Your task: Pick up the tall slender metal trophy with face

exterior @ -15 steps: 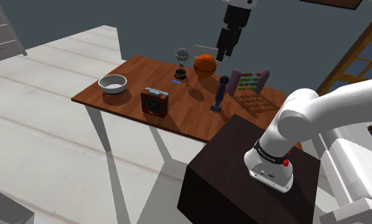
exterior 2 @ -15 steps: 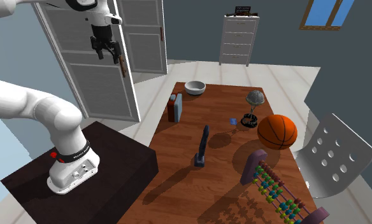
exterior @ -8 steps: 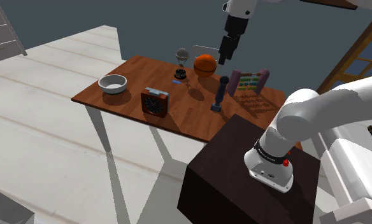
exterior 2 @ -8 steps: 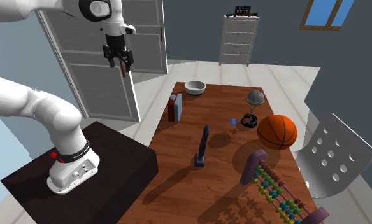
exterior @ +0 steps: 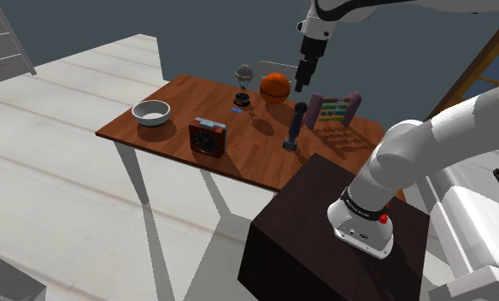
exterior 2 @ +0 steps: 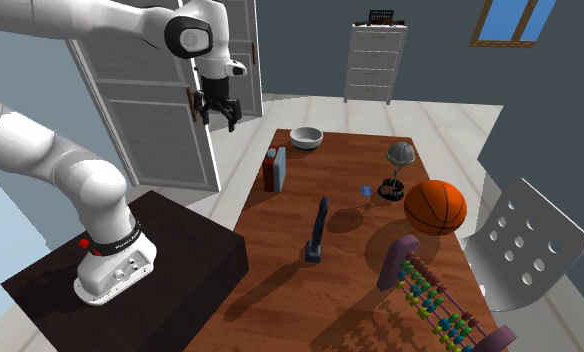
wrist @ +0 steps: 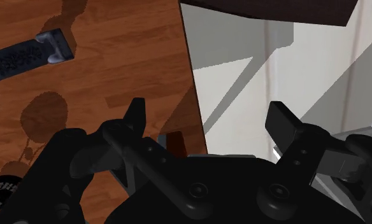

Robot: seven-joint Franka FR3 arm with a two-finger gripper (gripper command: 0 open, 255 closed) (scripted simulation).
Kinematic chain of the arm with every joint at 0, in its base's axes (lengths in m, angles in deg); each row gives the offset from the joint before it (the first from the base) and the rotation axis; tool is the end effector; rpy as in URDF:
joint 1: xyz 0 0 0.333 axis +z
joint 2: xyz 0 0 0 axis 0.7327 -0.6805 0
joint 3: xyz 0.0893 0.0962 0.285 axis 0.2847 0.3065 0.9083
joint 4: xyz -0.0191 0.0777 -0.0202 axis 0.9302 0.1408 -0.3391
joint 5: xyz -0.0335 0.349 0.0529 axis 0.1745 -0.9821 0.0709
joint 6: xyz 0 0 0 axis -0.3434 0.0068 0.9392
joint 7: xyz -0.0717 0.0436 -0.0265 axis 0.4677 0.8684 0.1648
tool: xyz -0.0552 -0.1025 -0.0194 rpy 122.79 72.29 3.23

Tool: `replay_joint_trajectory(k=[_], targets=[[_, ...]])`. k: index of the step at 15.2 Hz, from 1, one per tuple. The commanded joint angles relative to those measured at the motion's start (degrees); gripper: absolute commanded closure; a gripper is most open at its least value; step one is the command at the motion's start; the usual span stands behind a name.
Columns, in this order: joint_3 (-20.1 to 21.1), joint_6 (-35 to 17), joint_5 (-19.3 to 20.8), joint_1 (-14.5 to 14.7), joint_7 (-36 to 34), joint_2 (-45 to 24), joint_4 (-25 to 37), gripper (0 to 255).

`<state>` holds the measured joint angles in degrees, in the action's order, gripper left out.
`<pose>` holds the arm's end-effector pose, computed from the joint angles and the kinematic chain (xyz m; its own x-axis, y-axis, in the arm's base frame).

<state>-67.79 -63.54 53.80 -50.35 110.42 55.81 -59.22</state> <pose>0.3274 -0.1134 0.4912 0.9857 0.1644 -0.0359 0.1608 -0.9831 -0.0874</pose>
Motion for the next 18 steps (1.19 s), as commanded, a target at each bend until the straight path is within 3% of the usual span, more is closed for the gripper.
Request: replay_joint_trajectory(k=[1, 9, 18], targets=[[-2.0, -2.3, 0.8, -0.5, 2.8, -2.9, 0.3, 0], [-9.8, -10.1, 0.8, -1.7, 14.7, -17.6, 5.7, 0], [-15.2, -15.5, -6.2, -4.4, 29.7, -37.9, 17.5, 0]])
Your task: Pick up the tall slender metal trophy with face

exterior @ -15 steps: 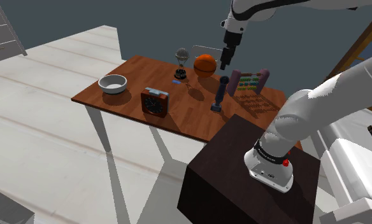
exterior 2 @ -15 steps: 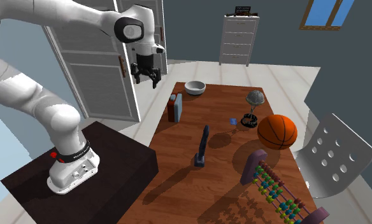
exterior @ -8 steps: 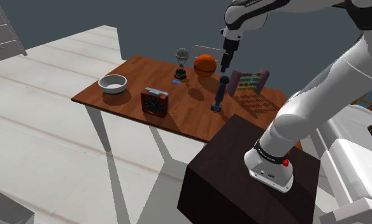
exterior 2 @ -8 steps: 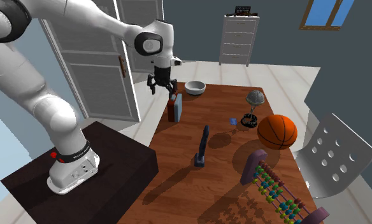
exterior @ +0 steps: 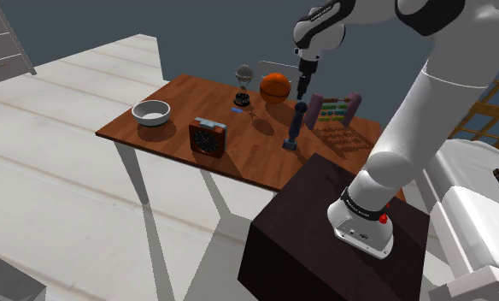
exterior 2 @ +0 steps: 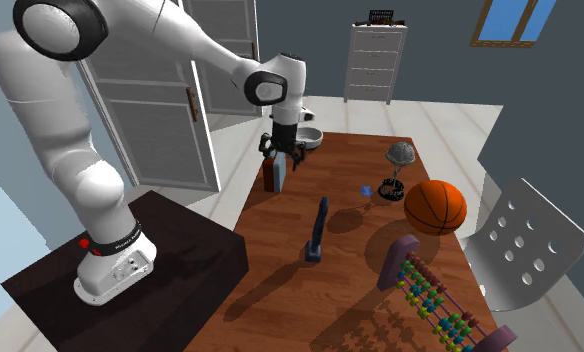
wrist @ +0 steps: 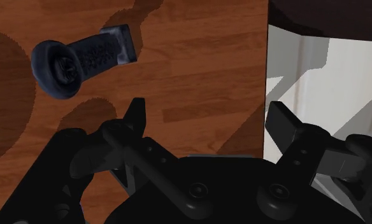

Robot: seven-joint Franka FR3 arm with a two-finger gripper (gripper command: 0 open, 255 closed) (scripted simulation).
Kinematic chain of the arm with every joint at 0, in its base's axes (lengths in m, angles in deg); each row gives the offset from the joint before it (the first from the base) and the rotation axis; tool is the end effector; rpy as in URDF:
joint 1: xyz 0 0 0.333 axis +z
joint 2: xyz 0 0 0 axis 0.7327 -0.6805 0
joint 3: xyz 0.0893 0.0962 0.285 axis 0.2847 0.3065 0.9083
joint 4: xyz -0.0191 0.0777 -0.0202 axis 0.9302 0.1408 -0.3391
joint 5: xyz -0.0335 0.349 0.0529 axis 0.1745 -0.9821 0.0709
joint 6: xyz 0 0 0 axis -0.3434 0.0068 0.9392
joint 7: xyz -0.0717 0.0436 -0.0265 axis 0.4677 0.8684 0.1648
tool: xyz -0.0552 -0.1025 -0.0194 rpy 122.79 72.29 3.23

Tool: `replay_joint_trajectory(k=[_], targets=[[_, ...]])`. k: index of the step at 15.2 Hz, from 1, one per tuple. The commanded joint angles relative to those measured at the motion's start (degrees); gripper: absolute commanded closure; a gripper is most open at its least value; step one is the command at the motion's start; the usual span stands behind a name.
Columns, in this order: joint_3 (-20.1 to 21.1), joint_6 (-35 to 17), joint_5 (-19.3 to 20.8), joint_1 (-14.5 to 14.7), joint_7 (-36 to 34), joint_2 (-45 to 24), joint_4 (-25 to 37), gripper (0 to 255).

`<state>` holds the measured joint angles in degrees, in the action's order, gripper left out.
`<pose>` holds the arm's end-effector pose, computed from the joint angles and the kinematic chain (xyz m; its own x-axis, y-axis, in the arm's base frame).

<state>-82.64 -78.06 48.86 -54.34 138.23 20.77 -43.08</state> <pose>0.4097 -0.2901 0.3783 0.9641 0.2510 -0.0865 0.2434 -0.9658 -0.0898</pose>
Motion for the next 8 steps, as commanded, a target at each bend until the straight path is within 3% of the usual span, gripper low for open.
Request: replay_joint_trajectory(k=[1, 8], targets=[[-0.4, -1.3, -2.4, -1.1, 3.6, -5.2, 3.1, 0], [0.7, -1.1, -8.9, -7.5, 12.9, -21.8, 17.2, 0]])
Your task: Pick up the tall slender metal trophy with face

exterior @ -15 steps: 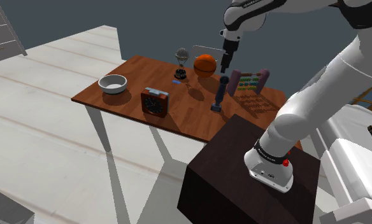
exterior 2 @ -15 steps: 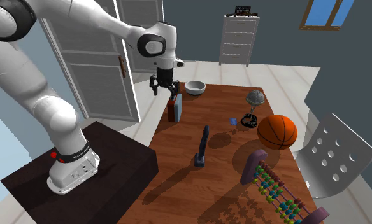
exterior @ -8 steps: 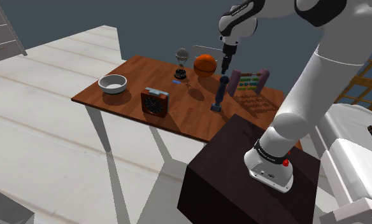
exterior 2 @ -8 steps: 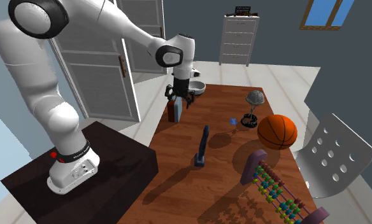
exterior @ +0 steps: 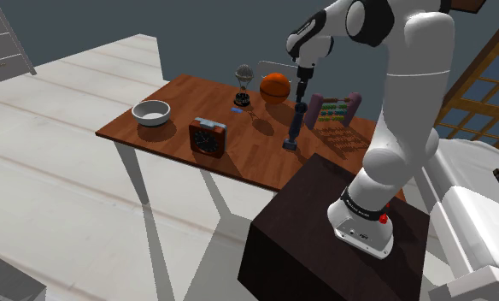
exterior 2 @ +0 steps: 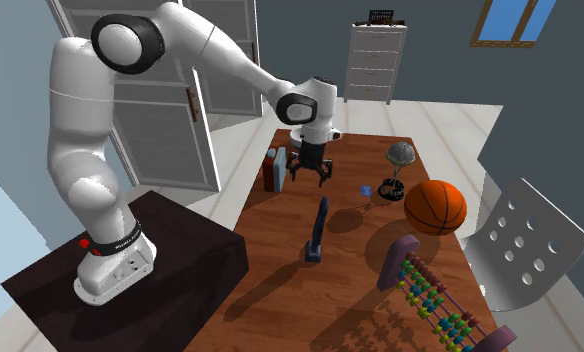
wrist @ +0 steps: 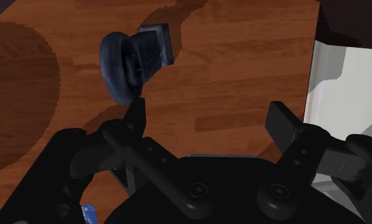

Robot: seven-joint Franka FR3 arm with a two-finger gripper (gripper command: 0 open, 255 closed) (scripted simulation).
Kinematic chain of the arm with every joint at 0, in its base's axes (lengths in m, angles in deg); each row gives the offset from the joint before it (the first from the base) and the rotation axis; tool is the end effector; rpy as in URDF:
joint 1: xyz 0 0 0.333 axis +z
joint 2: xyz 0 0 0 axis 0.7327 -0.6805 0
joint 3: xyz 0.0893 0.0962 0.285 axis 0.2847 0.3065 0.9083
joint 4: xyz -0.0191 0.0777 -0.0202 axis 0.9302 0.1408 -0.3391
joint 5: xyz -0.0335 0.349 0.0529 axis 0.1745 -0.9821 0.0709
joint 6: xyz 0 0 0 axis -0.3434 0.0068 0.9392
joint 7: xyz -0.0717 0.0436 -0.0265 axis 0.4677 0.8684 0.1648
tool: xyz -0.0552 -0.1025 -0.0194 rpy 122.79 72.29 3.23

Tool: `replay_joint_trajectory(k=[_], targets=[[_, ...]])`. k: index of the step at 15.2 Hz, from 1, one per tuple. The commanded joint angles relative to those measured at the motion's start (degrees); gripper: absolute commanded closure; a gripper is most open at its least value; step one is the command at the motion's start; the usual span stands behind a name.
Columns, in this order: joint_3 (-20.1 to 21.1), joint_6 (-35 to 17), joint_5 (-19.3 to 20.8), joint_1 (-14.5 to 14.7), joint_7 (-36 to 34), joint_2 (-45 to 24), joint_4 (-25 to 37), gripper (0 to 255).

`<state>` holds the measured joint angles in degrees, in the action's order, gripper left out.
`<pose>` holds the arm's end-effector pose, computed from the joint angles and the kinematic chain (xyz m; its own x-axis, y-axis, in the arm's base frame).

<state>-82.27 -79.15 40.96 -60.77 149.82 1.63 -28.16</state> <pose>0.4507 -0.3664 0.3199 0.9506 0.2906 -0.1094 0.2815 -0.9552 -0.0915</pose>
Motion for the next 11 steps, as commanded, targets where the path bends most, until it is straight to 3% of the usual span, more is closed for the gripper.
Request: replay_joint_trajectory(k=[1, 5, 11], targets=[[0.7, 0.3, -1.7, -2.2, 2.4, -5.0, 4.6, 0], [2.1, 2.0, -3.7, -6.3, 5.4, -13.8, 14.5, 0], [3.0, -1.1, -4.8, -6.9, 5.8, -16.5, 14.0, 0]])
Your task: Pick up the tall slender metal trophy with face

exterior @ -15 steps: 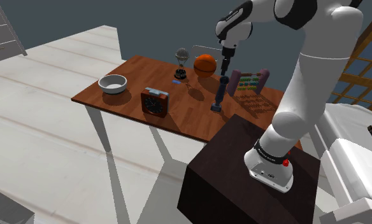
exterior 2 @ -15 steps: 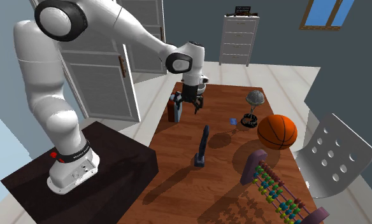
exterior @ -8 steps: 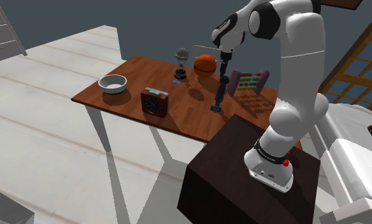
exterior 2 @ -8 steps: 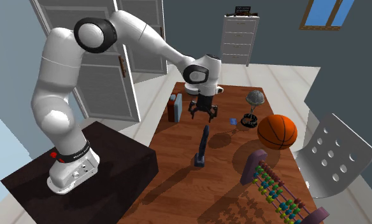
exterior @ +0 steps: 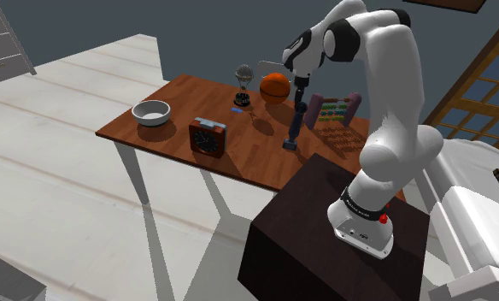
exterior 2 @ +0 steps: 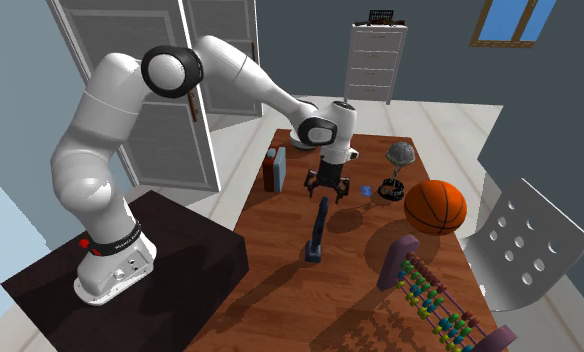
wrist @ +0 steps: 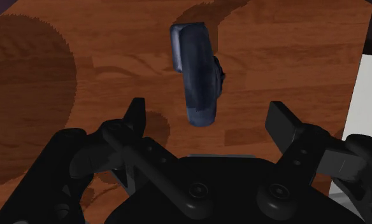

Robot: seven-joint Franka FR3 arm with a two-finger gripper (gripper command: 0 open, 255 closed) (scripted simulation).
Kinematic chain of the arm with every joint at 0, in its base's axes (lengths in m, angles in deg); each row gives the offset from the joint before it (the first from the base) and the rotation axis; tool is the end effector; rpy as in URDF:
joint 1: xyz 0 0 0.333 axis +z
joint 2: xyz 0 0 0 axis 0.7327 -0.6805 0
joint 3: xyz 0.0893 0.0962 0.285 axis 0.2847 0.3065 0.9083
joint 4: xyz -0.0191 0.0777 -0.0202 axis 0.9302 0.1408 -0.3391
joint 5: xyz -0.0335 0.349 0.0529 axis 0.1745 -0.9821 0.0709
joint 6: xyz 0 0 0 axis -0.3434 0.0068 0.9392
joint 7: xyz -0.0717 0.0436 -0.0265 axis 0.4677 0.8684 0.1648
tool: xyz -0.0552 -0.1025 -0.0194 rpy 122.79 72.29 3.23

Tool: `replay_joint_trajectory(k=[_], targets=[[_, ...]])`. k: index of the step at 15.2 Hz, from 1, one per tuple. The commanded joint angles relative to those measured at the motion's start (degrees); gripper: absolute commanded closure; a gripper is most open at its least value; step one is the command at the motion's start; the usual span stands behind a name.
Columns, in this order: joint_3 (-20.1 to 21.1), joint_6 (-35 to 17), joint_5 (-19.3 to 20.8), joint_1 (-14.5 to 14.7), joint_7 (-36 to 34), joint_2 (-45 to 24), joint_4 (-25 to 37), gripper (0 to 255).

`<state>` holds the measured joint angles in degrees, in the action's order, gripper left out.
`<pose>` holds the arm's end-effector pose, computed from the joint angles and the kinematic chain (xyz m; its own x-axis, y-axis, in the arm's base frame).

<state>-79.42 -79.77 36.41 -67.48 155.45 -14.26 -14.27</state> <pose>0.4799 -0.4215 0.2505 0.9392 0.3195 -0.1253 0.3092 -0.9462 -0.0951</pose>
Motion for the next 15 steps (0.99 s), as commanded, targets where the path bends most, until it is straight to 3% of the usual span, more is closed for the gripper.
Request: replay_joint_trajectory(k=[1, 3, 4, 15], targets=[[0.3, -1.0, -0.4, -0.3, 0.2, -1.1, 0.0, 0], [0.4, -1.3, -0.5, -0.4, 0.3, -1.3, 0.0, 0], [0.4, -1.3, -0.5, -0.4, 0.3, -1.4, 0.1, 255], [0.1, -0.3, -0.1, -0.2, 0.1, -0.4, 0.1, 255]])
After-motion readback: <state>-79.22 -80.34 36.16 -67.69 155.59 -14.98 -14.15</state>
